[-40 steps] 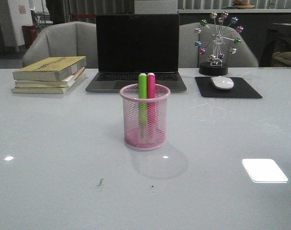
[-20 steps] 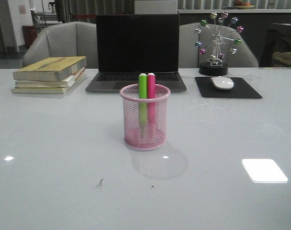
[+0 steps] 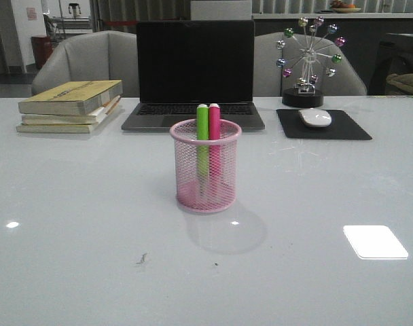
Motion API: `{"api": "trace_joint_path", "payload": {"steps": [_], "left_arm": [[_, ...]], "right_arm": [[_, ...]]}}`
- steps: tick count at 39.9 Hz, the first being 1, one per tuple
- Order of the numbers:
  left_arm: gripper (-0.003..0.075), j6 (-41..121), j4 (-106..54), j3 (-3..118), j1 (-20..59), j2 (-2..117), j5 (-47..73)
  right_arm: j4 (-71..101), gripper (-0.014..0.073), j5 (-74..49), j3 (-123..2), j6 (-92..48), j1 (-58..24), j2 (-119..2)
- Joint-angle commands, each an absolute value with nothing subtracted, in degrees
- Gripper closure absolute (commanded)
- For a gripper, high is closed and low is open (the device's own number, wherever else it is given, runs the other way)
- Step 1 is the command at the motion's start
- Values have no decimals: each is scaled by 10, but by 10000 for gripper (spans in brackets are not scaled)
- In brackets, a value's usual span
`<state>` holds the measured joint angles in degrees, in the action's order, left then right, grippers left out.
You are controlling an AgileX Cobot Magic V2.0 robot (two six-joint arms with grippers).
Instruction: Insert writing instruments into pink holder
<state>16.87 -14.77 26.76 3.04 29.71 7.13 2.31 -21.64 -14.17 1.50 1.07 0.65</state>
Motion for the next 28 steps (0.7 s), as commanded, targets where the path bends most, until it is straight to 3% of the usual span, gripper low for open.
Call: {"api": "trace_joint_path", "payload": {"steps": [1, 21, 28], "left_arm": [[230, 169, -148, 284, 28, 298, 22], [230, 169, -148, 284, 28, 300, 22], [230, 169, -148, 284, 28, 300, 22]], "right_arm": [[45, 541, -132, -130, 11, 14, 17], [52, 541, 17, 19, 11, -6, 17], [52, 541, 0, 18, 11, -10, 17]]}}
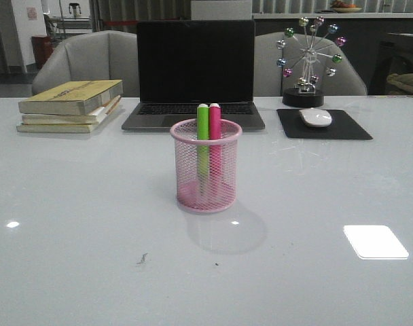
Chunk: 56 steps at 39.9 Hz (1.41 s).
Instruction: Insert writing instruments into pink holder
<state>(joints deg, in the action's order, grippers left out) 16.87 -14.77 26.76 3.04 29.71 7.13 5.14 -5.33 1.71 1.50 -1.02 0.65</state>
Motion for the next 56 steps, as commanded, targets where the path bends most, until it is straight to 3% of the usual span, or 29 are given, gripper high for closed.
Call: {"api": "trace_joint_path", "payload": {"steps": [1, 35, 39, 49, 56], "left_arm": [[230, 169, -148, 284, 28, 300, 22], [239, 169, -105, 284, 28, 269, 23], [300, 168, -80, 273, 28, 221, 21], [617, 63, 8, 212, 26, 80, 20], [629, 61, 8, 166, 18, 14, 20]], "right_arm": [[52, 541, 0, 18, 11, -10, 17], [52, 541, 0, 18, 11, -10, 17], [52, 541, 0, 18, 11, -10, 17], [52, 541, 0, 18, 11, -10, 17], [52, 541, 0, 18, 11, -10, 17]]}}
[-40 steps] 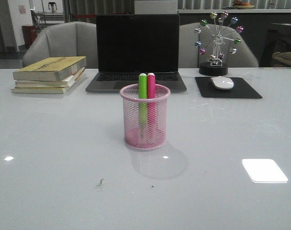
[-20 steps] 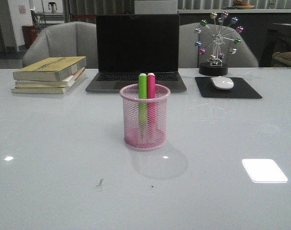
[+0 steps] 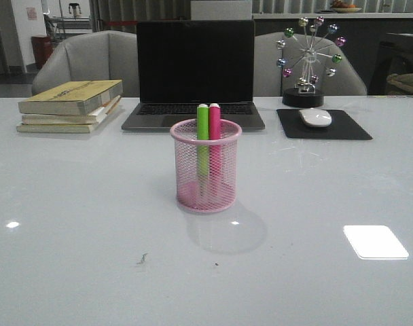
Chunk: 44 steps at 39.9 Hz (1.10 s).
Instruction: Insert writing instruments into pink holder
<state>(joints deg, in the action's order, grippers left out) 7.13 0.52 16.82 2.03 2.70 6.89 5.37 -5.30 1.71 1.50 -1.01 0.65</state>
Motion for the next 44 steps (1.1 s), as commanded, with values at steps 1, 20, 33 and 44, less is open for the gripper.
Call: {"api": "trace_joint_path", "payload": {"steps": [1, 20, 33, 44], "left_arm": [[629, 61, 7, 156, 18, 6, 20], [629, 47, -10, 3, 18, -16, -21], [629, 47, -10, -5, 18, -16, 21], [629, 47, -10, -5, 18, -16, 21]], "right_arm": [[52, 541, 0, 18, 11, -10, 17], [52, 541, 0, 18, 11, -10, 17], [52, 541, 0, 18, 11, -10, 17], [52, 541, 0, 18, 11, -10, 17]]}}
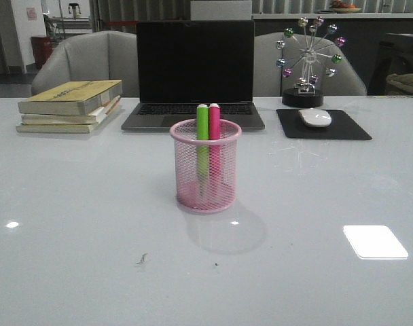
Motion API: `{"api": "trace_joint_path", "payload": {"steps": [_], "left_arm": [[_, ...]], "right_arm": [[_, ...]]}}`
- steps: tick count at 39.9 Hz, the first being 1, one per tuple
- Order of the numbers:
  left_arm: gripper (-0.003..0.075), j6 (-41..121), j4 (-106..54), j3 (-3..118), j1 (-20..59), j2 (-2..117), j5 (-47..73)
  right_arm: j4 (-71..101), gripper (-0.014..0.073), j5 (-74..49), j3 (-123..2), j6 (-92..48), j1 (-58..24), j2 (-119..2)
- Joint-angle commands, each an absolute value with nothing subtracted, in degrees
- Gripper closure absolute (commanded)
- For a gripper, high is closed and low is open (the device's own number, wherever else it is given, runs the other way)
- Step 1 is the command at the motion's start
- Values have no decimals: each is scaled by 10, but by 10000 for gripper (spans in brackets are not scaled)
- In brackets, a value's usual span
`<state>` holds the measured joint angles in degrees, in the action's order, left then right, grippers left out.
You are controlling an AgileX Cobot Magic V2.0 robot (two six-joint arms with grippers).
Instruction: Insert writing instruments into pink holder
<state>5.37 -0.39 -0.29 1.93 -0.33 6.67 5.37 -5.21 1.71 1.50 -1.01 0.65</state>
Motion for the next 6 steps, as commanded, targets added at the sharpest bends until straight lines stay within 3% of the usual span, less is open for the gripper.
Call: {"api": "trace_joint_path", "payload": {"steps": [1, 6], "left_arm": [[629, 47, -10, -5, 18, -16, 21], [629, 47, -10, -5, 18, -16, 21]], "right_arm": [[52, 541, 0, 18, 11, -10, 17], [52, 541, 0, 18, 11, -10, 17]]}}
